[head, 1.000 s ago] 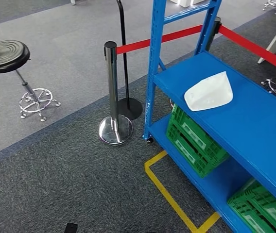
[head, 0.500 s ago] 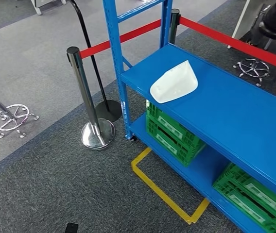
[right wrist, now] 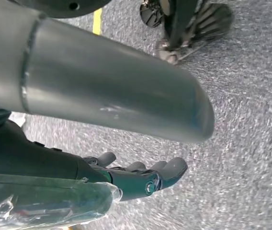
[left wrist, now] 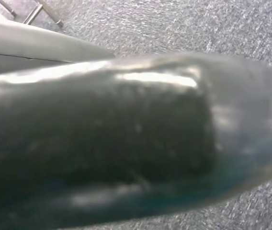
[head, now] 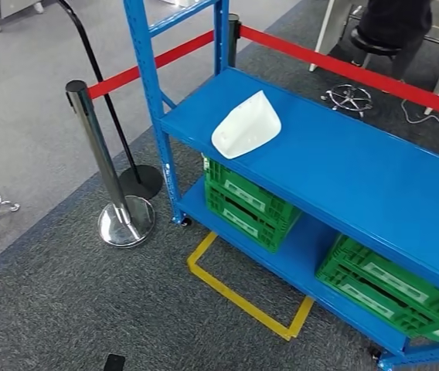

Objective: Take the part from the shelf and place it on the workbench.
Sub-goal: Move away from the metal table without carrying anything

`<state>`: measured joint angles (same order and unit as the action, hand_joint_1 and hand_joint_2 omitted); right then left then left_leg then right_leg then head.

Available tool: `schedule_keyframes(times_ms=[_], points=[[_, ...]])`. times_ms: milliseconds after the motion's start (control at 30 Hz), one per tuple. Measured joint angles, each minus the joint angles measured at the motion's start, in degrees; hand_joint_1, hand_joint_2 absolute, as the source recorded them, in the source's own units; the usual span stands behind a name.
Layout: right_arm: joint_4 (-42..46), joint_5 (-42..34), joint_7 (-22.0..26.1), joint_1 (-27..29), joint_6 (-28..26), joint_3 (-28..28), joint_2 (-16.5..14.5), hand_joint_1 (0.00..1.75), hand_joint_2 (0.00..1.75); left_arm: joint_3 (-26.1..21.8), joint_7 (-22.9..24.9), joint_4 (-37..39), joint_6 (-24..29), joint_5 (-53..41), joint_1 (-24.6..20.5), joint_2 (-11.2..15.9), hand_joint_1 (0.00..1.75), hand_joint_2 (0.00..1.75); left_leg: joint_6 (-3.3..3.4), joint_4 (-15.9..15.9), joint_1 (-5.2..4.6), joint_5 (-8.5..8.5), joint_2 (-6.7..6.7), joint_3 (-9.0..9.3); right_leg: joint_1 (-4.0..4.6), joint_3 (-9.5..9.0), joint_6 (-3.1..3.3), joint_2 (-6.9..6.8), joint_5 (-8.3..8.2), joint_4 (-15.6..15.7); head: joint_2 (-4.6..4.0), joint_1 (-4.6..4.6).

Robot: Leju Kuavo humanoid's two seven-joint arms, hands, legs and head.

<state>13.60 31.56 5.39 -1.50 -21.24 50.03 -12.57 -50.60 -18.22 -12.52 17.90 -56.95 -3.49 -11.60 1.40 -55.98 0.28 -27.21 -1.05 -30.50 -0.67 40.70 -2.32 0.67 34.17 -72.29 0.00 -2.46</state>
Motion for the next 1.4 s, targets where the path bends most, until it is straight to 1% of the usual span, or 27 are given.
schedule_keyframes(times_ms=[33, 67, 100, 133, 200, 233, 300, 333, 400, 467, 500, 533, 567, 600, 667, 700, 767, 867, 933, 1000, 1033, 1067, 1100, 1167, 1233, 1333, 1400], points=[[0.0, 0.0, 0.0, 0.1, 0.0, 0.0, 0.0, 0.00, 0.00, 0.0, 0.0, 0.0, 0.0, 0.0, 0.0, 0.0, 0.00, 0.00, -0.01, 0.0, -0.07, -0.01, -0.79, -0.04, 0.00, 0.18, -0.08, -0.21, -0.06, -0.9, 0.00, -0.01], [0.0, 0.0, 0.0, 0.2, 0.0, 0.0, 0.0, 0.00, 0.00, 0.0, 0.0, 0.0, 0.0, 0.0, 0.0, 0.0, 0.00, 0.00, -0.04, -0.1, -0.12, -0.04, -1.50, -0.05, 0.00, -0.83, -0.08, -0.44, -1.13, 0.5, 0.00, -0.02], [0.0, 0.0, 0.0, 0.3, 0.0, 0.0, 0.0, 0.00, 0.00, 0.0, 0.0, 0.0, 0.0, 0.0, -0.1, 0.0, 0.00, 0.00, -0.13, -0.1, -0.15, -0.09, -2.11, -0.01, 0.02, -2.95, -0.02, -0.98, -2.89, 3.9, 0.00, -0.02], [0.0, 0.1, 0.0, 0.3, 0.0, 0.0, 0.0, 0.00, 0.00, 0.0, 0.0, 0.0, 0.0, 0.0, -0.2, 0.0, 0.00, 0.00, -0.28, -0.2, -0.22, -0.19, -2.67, 0.06, 0.14, -5.40, 0.13, -2.26, -4.25, 8.1, 0.00, -0.02], [0.0, 0.2, 0.0, 0.0, 0.0, 0.0, 0.0, 0.00, 0.00, 0.0, 0.0, 0.0, 0.0, 0.0, -0.2, 0.0, 0.00, 0.00, -0.74, -0.5, -0.56, -0.44, -3.58, 0.16, 0.37, -8.90, 0.77, -4.21, -5.69, 14.0, 0.00, 0.09], [0.0, 0.2, 0.0, -0.1, 0.0, 0.0, 0.0, 0.00, 0.00, 0.0, 0.0, 0.0, 0.0, 0.0, -0.2, 0.0, 0.00, 0.00, -0.96, -0.6, -0.73, -0.51, -3.99, 0.19, 0.48, -9.38, 1.12, -4.57, -5.63, 14.8, 0.00, 0.18], [0.0, 0.3, 0.0, -0.1, 0.0, 0.0, 0.0, 0.00, 0.00, 0.0, 0.0, 0.0, 0.0, 0.0, -0.2, 0.0, 0.00, 0.00, -1.34, -0.6, -0.80, -0.59, -4.76, 0.33, 0.49, -9.15, 1.78, -3.47, -5.87, 14.8, 0.00, 0.27], [0.0, 0.3, 0.0, 0.0, 0.0, 0.0, 0.0, 0.00, 0.00, 0.0, 0.0, 0.0, 0.0, 0.0, -0.3, 0.0, 0.00, 0.00, -1.64, -0.8, -0.71, -0.92, -4.55, 0.36, 0.41, -9.11, 2.06, -3.02, -5.98, 14.9, 0.00, 0.26], [0.0, 0.3, 0.0, 0.0, 0.0, 0.0, 0.0, 0.00, 0.00, 0.0, 0.1, 0.0, 0.0, 0.0, -0.3, 0.0, 0.00, 0.00, -2.31, -3.7, -0.43, -3.35, -2.51, -0.67, 0.16, -9.20, 2.70, -2.02, -6.32, 15.1, 0.00, 0.47], [0.0, 0.3, 0.0, -0.1, 0.0, 0.0, 0.0, 0.00, 0.00, 0.0, 0.1, 0.0, 0.0, 0.0, -0.2, -0.1, 0.00, 0.00, -2.67, -10.8, -0.18, -7.37, -0.16, -3.70, 0.10, -8.95, 3.10, -0.88, -6.57, 15.0, 0.00, 0.72], [0.0, 0.3, -0.1, -0.2, 0.0, 0.0, 0.0, 0.00, 0.00, 0.0, 0.1, 0.0, 0.0, 0.0, -0.1, -0.1, 0.00, 0.00, -2.71, -14.3, -0.12, -8.77, 0.28, -5.31, 0.11, -8.86, 3.19, -0.30, -6.63, 15.0, 0.00, 0.73], [0.0, 0.3, -0.3, -0.1, 0.1, 0.0, 0.0, 0.00, 0.00, 0.0, 0.1, 0.0, 0.0, -0.1, 0.0, -0.1, 0.00, 0.00, -2.70, -16.4, -0.11, -9.05, 0.45, -6.31, 0.12, -8.83, 3.22, 0.23, -6.65, 15.0, 0.00, 0.75], [0.0, 0.3, -0.6, 0.0, 0.1, 0.0, 0.0, 0.00, 0.00, 0.0, 0.1, 0.0, -0.1, -0.1, 0.0, -0.1, 0.00, 0.00, -2.64, -16.4, -0.10, -8.13, 0.50, -6.44, 0.12, -8.84, 3.23, 0.68, -6.66, 15.0, 0.00, 0.76], [0.0, 0.3, -0.9, 0.0, 0.2, 0.0, 0.0, 0.00, 0.00, 0.0, 0.1, 0.0, -0.1, -0.1, 0.0, -0.1, 0.00, 0.00, -2.52, -14.3, -0.08, -6.20, 0.53, -5.62, 0.12, -8.91, 3.22, 1.06, -6.65, 14.9, 0.00, 0.78], [0.0, 0.4, -1.5, 0.1, 0.3, 0.0, 0.0, 0.00, 0.00, 0.0, 0.1, 0.0, -0.1, -0.3, -0.1, -0.1, 0.00, 0.00, -2.14, -7.2, -0.07, -1.90, 1.09, -2.63, 0.20, -8.98, 3.06, 1.63, -6.60, 14.8, 0.00, 0.81], [0.0, 0.4, -1.6, 0.0, 0.4, 0.0, 0.0, 0.00, 0.00, 0.0, 0.1, 0.0, -0.1, -0.3, -0.2, -0.1, 0.00, 0.00, -1.95, -4.1, -0.06, -0.79, 1.44, -1.39, 0.29, -8.84, 2.85, 1.83, -6.57, 14.7, 0.00, 0.81], [0.0, 0.4, -1.7, -0.1, 0.5, 0.0, 0.0, 0.00, 0.00, 0.0, 0.1, 0.0, -0.1, -0.5, -0.3, -0.1, 0.00, 0.00, -1.63, -1.7, -0.10, -0.57, 1.93, -0.70, 0.44, -8.33, 2.28, 2.01, -6.68, 14.5, 0.00, 0.79], [0.0, 0.7, -2.1, 0.0, 0.5, 0.0, 0.0, 0.00, 0.00, 0.0, 0.1, 0.0, -0.2, -0.6, -0.1, -0.1, 0.00, 0.00, -0.93, -1.3, 0.05, -0.30, 1.64, -0.96, 0.34, -7.48, 1.33, 1.64, -6.25, 13.9, 0.00, 0.71], [0.0, 1.2, -2.7, -0.1, 0.5, 0.0, 0.0, 0.00, 0.00, 0.0, 0.0, 0.0, -0.4, -0.7, -0.2, -0.2, 0.00, 0.00, -0.37, -1.0, 0.21, -0.06, 1.29, -0.98, 0.27, -5.51, 0.84, 0.67, -3.50, 9.7, 0.00, 0.40], [0.0, 1.7, -3.4, -0.2, 0.7, 0.0, 0.0, 0.00, 0.00, 0.0, 0.0, 0.0, -0.5, -0.7, -0.3, -0.2, 0.00, 0.00, -0.15, -1.0, 0.06, -0.03, 0.86, -1.08, 0.21, -2.21, 0.58, 0.04, 0.16, 2.1, 0.00, 0.15], [0.0, 1.8, -3.6, -0.1, 0.7, 0.0, 0.0, 0.00, 0.00, 0.0, 0.0, 0.0, -0.5, -0.7, -0.2, -0.2, 0.00, 0.00, -0.13, -1.0, -0.03, -0.02, 0.63, -1.10, 0.19, -1.02, 0.53, -0.05, 1.04, -0.7, 0.00, 0.17], [0.0, 2.0, -3.7, -0.1, 0.8, 0.0, 0.0, 0.00, 0.00, 0.0, 0.0, 0.0, -0.5, -0.7, -0.2, -0.2, 0.00, 0.00, -0.12, -1.0, -0.11, -0.01, 0.45, -1.11, 0.18, -0.81, 0.55, -0.08, 0.81, -1.4, 0.00, 0.16], [0.0, 2.0, -3.8, 0.0, 0.8, 0.0, 0.0, 0.00, 0.00, 0.0, 0.1, 0.0, -0.5, -0.7, -0.2, -0.2, 0.00, 0.00, -0.12, -1.0, -0.17, -0.01, 0.35, -1.08, 0.17, -1.75, 0.66, -0.10, -0.44, 0.1, 0.00, 0.16], [0.0, 2.2, -3.9, 0.0, 0.8, 0.0, 0.0, 0.00, 0.00, 0.0, 0.1, 0.0, -0.5, -0.7, -0.2, -0.2, 0.00, 0.87, -0.20, -1.1, -0.28, -0.01, 0.27, -0.99, 0.21, -5.94, 1.01, -0.39, -3.76, 7.7, 0.00, 0.16], [0.0, 2.3, -3.9, -0.2, 0.9, 0.0, 0.0, 0.00, 0.00, 0.0, 0.0, 0.0, -0.5, -0.7, -0.3, -0.2, 0.00, 1.75, -0.58, -1.3, -0.53, 0.02, 0.22, -1.07, 0.37, -9.09, 1.40, -0.72, -5.16, 13.5, 0.00, 0.23], [0.0, 2.4, -4.1, -0.2, 0.9, 0.0, 0.0, 0.00, 0.00, 0.0, 0.0, 0.0, -0.4, -0.8, -0.3, -0.3, 0.00, 1.75, -1.46, -1.4, -0.57, 0.18, 0.20, -1.26, 0.52, -9.76, 2.10, -0.76, -5.36, 14.7, 0.00, 0.25], [0.0, 2.5, -4.6, -0.1, 1.0, 0.0, 0.0, 0.00, 0.00, 0.0, 0.0, 0.0, -0.4, -0.9, -0.4, -0.3, 0.00, 1.75, -2.10, -2.9, -0.44, -1.24, 0.34, -1.87, 0.35, -9.75, 2.77, -0.76, -5.71, 14.9, 0.00, 0.38]])
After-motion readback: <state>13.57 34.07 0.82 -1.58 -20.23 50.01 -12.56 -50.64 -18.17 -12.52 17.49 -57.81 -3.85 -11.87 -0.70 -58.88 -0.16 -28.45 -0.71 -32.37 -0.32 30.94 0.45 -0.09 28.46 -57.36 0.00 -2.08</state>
